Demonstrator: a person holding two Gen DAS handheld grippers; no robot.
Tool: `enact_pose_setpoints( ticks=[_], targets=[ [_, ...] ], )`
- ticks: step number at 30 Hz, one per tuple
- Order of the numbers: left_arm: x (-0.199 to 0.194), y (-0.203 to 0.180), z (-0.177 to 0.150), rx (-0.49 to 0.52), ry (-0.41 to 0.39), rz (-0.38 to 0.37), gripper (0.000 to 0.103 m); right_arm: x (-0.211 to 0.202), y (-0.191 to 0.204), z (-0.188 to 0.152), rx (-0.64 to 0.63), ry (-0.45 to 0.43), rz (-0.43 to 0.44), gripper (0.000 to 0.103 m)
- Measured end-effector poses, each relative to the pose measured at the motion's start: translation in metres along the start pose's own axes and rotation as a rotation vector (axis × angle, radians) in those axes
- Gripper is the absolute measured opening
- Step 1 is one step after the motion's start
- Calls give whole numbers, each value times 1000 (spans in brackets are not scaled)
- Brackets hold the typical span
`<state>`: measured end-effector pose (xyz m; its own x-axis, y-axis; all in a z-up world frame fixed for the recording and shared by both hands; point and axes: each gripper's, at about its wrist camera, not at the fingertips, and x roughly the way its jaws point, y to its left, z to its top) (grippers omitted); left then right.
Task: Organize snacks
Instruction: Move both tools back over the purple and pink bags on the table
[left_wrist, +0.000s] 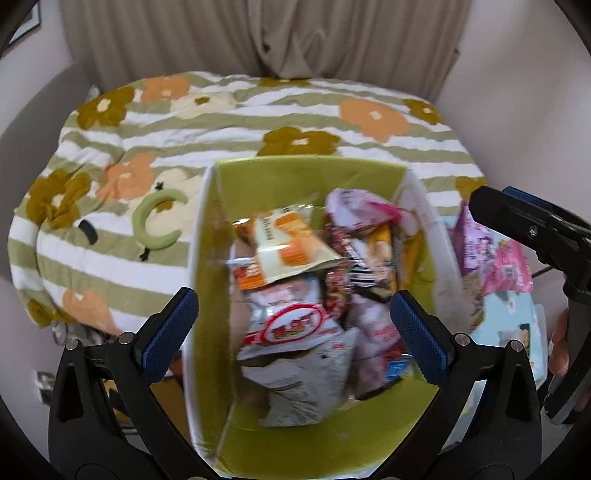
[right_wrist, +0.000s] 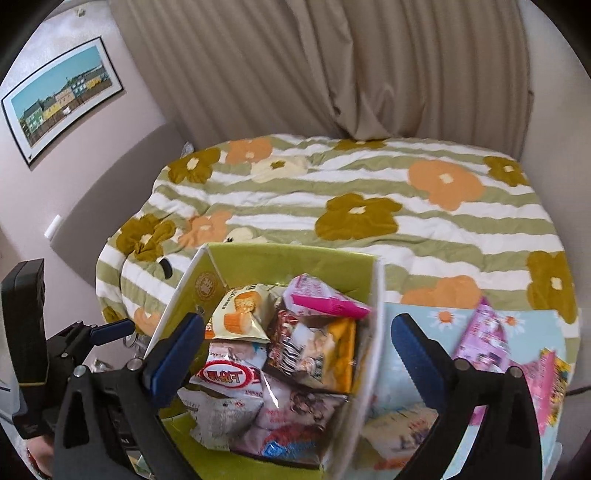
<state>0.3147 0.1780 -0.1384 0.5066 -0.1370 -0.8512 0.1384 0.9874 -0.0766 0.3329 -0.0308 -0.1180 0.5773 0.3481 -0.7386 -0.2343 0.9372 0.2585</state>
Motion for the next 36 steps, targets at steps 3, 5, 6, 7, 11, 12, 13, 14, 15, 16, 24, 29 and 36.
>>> enact_pose_setpoints(
  ticks=[3, 5, 6, 7, 11, 12, 13, 14, 15, 16, 24, 29, 36],
  targets=[
    [-12, -18, 0, 23, -26, -19, 103, -25, -9, -5, 13, -35, -28, 101],
    [-20, -32, -2, 39, -45, -25, 103, -44, -17, -10, 13, -64, -61, 101],
    [-24, -40, -2, 46, -54, -27, 103, -54, -22, -13, 10, -77, -77, 101],
    [-27, -48, -4, 52, -62, -30, 103, -62, -28, -15, 7, -84, -89, 101],
    [-38, -84, -6, 60, -95, -32, 103, -93, -63, -28, 9, -105, -125, 101],
    [-40, -96, -7, 52, -100, -31, 103, -101, -78, -32, 15, -106, -132, 101],
    [-41, -105, -7, 44, -100, -36, 103, -106, -88, -35, 21, -104, -134, 101],
    [-41, -114, -7, 37, -101, -43, 103, -111, -100, -38, 26, -101, -134, 101],
    [-41, -126, -8, 31, -104, -51, 103, -117, -113, -41, 30, -99, -137, 101],
    [-40, -138, -8, 31, -107, -54, 103, -121, -121, -44, 29, -98, -140, 101],
    [-13, -225, -9, 10, -90, -54, 103, -133, -211, -65, 23, -53, -121, 101],
    [16, -267, -6, 14, -49, -51, 103, -121, -250, -78, 33, -7, -96, 101],
    [70, -293, 14, 56, 40, -47, 103, -86, -282, -95, 69, 56, -56, 101]
  ],
)
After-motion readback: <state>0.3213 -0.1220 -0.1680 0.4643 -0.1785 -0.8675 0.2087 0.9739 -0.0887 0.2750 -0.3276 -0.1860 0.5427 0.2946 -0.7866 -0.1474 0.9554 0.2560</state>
